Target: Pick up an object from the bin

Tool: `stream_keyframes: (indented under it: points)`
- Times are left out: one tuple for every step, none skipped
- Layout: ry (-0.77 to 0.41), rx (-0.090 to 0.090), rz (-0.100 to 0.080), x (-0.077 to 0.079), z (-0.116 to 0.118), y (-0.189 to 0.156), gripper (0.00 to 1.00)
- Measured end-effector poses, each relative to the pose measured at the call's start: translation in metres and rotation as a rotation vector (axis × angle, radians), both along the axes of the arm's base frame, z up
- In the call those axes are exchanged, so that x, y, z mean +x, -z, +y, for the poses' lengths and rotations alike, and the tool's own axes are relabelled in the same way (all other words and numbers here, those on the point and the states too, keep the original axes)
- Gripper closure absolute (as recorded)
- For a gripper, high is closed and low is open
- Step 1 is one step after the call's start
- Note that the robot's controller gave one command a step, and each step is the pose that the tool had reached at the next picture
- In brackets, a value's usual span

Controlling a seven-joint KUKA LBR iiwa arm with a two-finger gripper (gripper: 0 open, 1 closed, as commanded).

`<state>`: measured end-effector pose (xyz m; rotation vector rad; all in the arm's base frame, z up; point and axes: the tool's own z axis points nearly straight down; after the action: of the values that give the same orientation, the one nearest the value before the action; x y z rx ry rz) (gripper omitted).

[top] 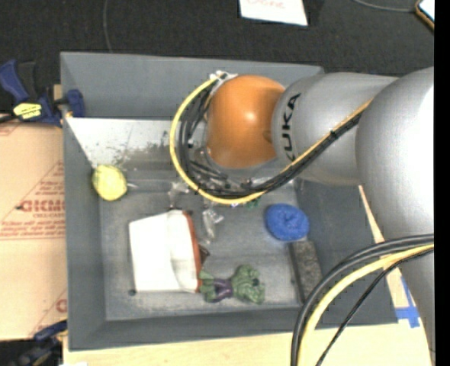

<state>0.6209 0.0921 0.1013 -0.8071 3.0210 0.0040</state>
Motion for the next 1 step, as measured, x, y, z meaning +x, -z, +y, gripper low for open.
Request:
stream_keyframes:
  points:
    - [-0.2, -0.001, -0.005, 0.0085, 0.0854, 0.0203, 1.0]
